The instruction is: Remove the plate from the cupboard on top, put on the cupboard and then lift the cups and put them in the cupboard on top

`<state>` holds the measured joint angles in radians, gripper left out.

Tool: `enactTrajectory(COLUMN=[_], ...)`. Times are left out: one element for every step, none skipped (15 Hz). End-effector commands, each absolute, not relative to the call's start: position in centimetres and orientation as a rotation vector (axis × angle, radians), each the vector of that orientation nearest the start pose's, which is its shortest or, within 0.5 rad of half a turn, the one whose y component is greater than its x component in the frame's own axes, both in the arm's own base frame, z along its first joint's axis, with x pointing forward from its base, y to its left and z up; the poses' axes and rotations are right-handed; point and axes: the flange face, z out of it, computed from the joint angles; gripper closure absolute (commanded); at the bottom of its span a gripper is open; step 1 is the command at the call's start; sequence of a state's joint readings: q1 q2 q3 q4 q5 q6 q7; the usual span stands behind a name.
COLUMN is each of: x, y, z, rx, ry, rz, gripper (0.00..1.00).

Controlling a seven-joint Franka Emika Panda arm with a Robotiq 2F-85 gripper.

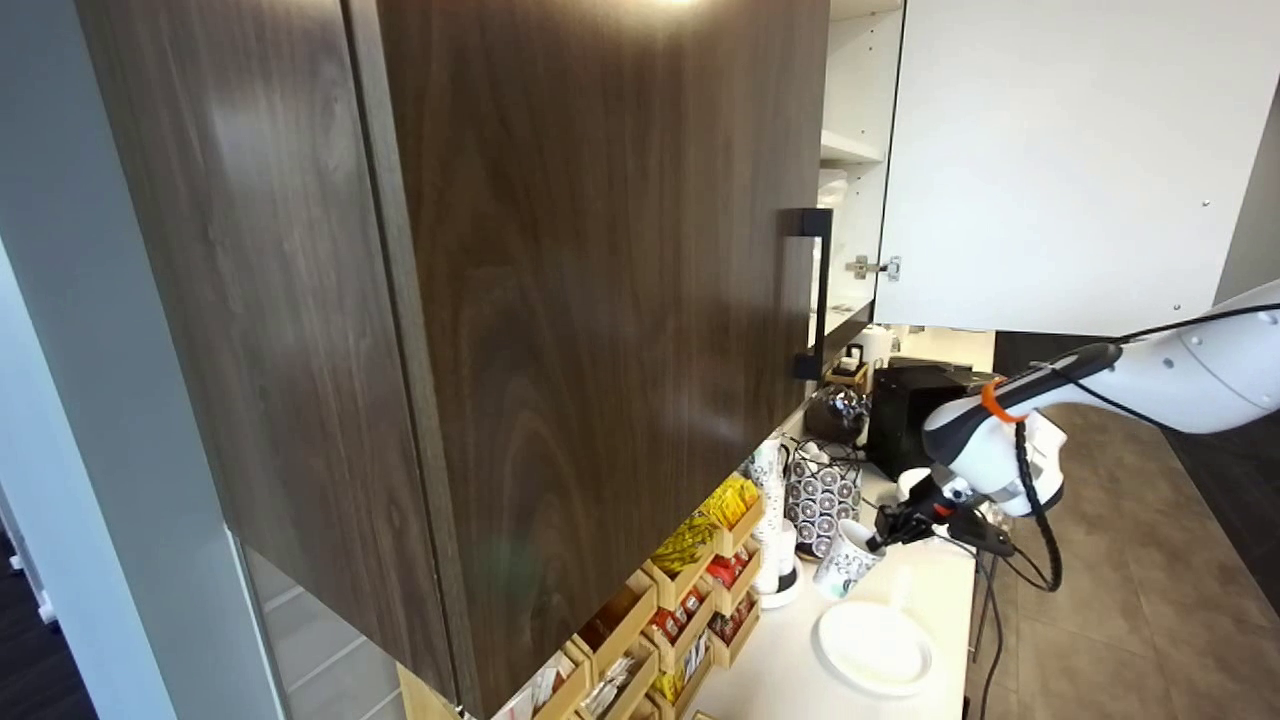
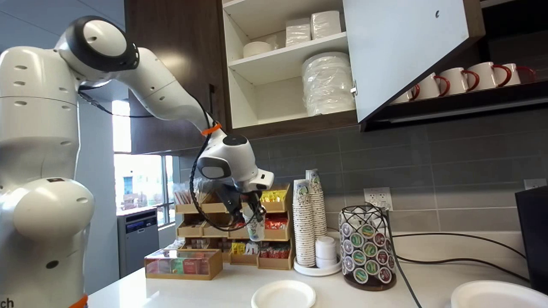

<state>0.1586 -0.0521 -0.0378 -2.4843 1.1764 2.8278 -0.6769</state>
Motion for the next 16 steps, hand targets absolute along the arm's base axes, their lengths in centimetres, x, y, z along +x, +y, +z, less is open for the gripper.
enactTrajectory(x=[44.8,44.4,46.7,46.4,46.3,46.3,46.4,46.5,46.6,46.8,46.9,47.0,47.1,47.2,47.0,47.0], y=[-1.1,-1.5,-0.9,-1.2,-1.2,-1.1,-1.0,-1.0,-0.9,-0.8,-0.9,-1.0,-0.9,-1.0,-1.1,-1.2], z=[37.6,39.0,37.0,38.1,38.4,38.2,37.8,37.5,37.7,39.3,40.6,42.4,44.0,45.7,47.2,48.6], rx=[-2.560,-2.544,-2.569,-2.556,-2.552,-2.554,-2.559,-2.564,-2.560,-2.549,-2.542,-2.533,-2.527,-2.527,-2.530,-2.540], ry=[0.413,0.423,0.401,0.405,0.403,0.402,0.402,0.402,0.396,0.362,0.344,0.302,0.269,0.223,0.199,0.167], rz=[-0.647,-0.646,-0.669,-0.686,-0.694,-0.689,-0.679,-0.669,-0.674,-0.723,-0.759,-0.798,-0.839,-0.883,-0.890,-0.925], gripper=[0.99,0.99,0.99,0.95,0.95,0.95,0.95,0.95,0.99,0.99,0.99,0.99,0.99,0.99,0.99,0.99])
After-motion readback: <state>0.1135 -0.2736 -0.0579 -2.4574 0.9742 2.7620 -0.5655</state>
